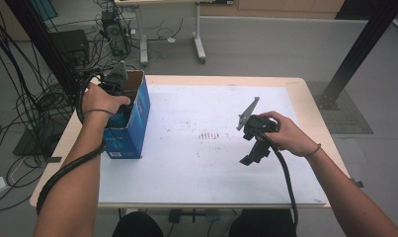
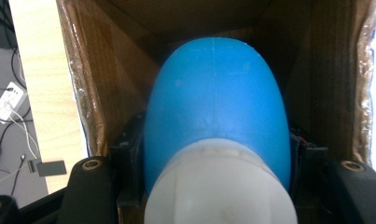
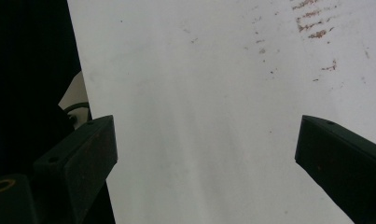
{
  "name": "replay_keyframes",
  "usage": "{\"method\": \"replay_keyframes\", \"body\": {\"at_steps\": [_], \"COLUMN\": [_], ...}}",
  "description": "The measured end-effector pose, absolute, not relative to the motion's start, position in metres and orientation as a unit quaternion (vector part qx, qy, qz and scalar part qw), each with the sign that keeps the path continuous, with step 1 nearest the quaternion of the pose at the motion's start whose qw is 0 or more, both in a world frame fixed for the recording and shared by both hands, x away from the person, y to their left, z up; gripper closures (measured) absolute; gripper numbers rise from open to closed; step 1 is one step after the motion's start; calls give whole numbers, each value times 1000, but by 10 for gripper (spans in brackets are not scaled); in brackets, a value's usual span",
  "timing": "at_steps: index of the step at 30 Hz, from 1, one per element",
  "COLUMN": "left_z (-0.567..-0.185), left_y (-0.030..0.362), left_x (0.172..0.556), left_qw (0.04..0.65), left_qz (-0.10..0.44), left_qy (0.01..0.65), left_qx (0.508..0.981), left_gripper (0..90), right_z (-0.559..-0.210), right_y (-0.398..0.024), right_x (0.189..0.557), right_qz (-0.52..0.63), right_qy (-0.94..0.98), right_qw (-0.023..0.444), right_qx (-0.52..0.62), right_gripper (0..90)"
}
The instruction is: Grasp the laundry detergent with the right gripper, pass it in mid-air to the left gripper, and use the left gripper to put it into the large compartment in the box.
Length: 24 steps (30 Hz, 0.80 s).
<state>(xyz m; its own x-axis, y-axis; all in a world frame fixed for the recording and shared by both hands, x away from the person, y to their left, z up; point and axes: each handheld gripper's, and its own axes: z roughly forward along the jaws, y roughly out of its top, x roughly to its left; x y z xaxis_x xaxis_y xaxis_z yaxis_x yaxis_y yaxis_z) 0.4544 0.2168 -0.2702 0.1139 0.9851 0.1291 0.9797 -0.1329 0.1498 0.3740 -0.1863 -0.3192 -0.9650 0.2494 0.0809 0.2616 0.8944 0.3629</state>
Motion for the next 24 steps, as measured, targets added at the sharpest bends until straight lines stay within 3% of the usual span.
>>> {"method": "replay_keyframes", "body": {"at_steps": [24], "left_z": [-270], "left_y": [214], "left_x": [453], "left_qw": [10], "left_qz": [103], "left_qy": [657], "left_qx": [747], "left_gripper": [378], "right_z": [-318], "right_y": [-187], "right_x": [373], "right_qz": [-191], "right_qy": [-973], "right_qw": [14], "right_qx": [-129], "right_gripper": [57]}}
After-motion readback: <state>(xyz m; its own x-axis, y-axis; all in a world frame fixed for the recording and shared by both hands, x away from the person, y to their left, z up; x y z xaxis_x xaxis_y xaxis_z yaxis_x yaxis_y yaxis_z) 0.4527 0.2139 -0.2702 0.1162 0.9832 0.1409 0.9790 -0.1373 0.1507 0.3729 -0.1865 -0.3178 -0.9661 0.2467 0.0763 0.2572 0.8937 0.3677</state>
